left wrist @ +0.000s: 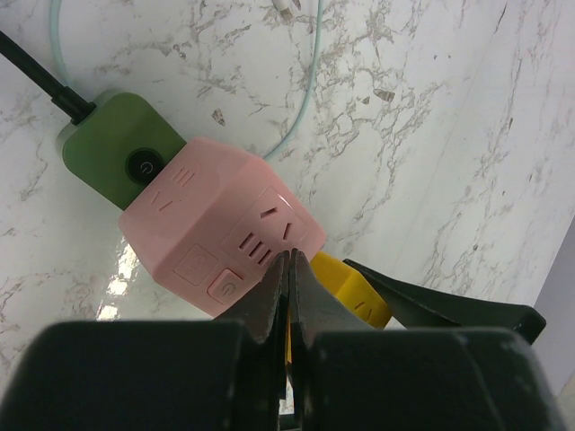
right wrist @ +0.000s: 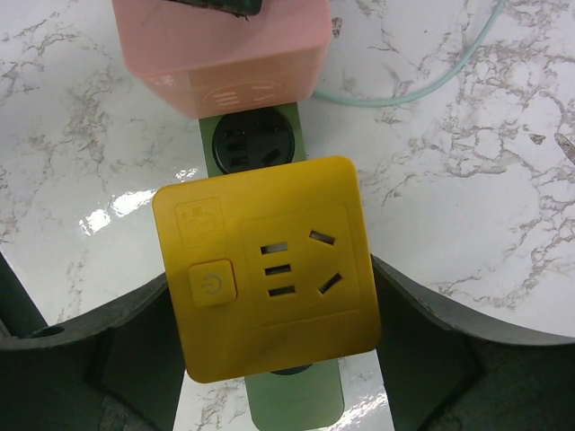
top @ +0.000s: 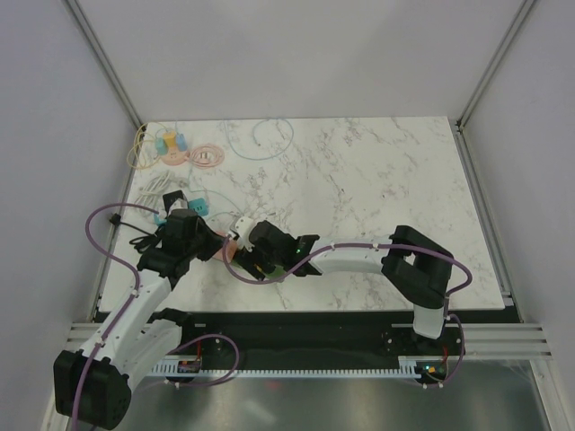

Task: Pull the plug off the socket

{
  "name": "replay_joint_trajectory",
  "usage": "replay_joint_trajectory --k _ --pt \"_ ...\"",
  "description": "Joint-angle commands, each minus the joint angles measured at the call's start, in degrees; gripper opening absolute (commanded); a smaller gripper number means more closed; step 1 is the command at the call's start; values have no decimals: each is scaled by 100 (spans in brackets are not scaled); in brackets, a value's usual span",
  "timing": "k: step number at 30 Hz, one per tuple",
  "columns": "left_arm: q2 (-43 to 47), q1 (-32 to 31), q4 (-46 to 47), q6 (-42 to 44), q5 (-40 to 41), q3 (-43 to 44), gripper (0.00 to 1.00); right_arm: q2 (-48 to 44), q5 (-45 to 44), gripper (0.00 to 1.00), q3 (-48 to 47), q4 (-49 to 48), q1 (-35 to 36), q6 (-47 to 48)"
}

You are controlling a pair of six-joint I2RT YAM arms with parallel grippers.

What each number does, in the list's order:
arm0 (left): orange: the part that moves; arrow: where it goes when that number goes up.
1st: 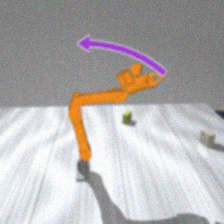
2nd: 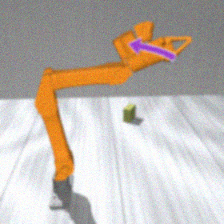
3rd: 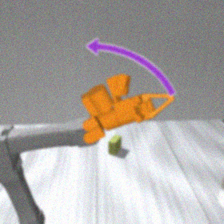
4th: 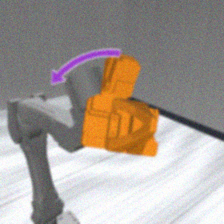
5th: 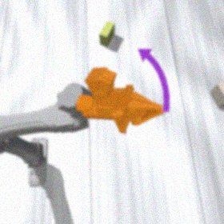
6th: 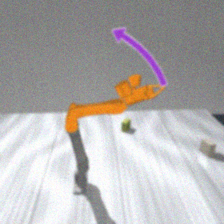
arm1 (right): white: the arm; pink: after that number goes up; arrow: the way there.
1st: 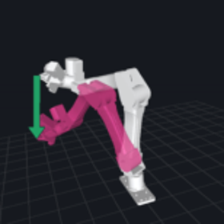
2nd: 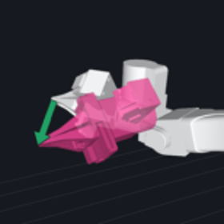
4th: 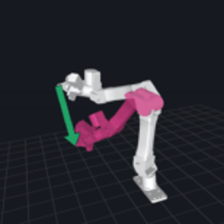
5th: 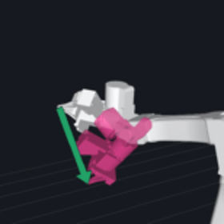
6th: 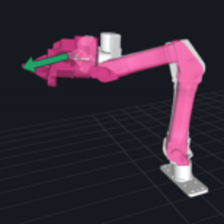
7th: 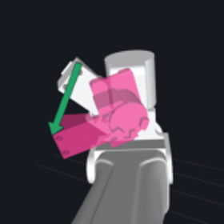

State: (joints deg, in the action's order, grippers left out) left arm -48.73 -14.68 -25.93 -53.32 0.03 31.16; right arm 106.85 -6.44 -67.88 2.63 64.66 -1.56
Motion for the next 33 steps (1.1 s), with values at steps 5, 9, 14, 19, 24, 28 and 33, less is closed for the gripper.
replay_joint_trajectory --k 5,9,14,19,24,28,33 --pt "-146 -9 -870 -12 -47 -303 2 231 46 71 -191 -378 2 -116" --pt "-154 -9 -887 -47 -47 -330 2 100 -51 60 -191 -465 2 -221" --pt "-233 -9 -896 -12 -65 -312 2 -120 -296 10 -182 -562 11 -519" --pt "-277 -9 -896 85 -38 -321 2 -664 -79 0 562 -1508 -252 -1239" --pt "-409 -9 -878 164 -65 -338 2 -947 625 0 1022 -2258 -631 -1874" --pt "-488 -9 -852 182 -135 -303 2 -806 357 0 488 -1542 -429 -1185" --pt "-418 -9 -843 173 -170 -303 2 -472 -1287 0 -67 -555 318 93"
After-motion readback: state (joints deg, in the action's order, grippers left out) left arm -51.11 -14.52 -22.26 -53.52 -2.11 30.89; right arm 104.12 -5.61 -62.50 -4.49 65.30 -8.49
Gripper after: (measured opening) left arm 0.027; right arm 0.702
